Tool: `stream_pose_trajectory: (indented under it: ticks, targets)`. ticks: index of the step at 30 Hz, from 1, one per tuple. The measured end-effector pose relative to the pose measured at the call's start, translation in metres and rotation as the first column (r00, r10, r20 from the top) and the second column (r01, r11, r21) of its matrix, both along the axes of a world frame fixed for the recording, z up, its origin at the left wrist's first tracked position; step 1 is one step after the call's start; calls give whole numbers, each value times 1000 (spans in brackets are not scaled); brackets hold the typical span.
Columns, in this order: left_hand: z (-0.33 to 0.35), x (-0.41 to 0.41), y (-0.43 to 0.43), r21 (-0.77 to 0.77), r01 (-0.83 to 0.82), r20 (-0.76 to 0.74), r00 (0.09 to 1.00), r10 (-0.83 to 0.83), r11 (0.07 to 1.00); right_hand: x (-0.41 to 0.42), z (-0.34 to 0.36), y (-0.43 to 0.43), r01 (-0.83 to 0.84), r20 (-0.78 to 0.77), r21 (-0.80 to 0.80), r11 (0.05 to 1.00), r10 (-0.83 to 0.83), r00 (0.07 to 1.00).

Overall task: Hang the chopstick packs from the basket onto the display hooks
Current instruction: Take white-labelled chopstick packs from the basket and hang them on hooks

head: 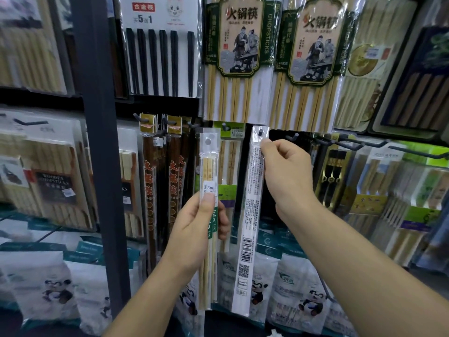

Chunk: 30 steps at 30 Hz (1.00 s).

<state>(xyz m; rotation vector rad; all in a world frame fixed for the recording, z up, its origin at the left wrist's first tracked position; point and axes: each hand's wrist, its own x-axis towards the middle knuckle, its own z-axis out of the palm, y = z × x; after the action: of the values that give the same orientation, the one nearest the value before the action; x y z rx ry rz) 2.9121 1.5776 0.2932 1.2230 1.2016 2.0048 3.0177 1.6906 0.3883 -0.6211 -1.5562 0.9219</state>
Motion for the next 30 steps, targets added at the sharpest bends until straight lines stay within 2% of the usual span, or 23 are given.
stream_pose_trajectory:
  ticks: [8,14,18,20,25,28,30]
  targets:
    - [1,2,0,9,35,5,999,-36,999,0,-10,10,92,68,40,995,-95,993]
    - [-2,0,1,15,180,117,977,-180,984,7,-21,2,110,7,15,994,-110,994]
    - [-3,5,1,-5,138,56,989,-137,990,8,-25,-21,-100,32,75,992,98,995]
    - [-3,7,1,11,144,40,989,-144,990,7,-25,-30,-159,75,98,982,152,986]
    - [-2,12,2,39,133,23,991,-134,990,6,-22,-29,-158,68,58,986,154,986]
    - [-5,9,5,28,-4,-19,1000,5,1000,6,-13,-19,-138,8,-15,990,138,990]
    - [-4,7,5,13,-33,-34,999,33,999,6,-6,-13,-111,9,-18,994,112,994]
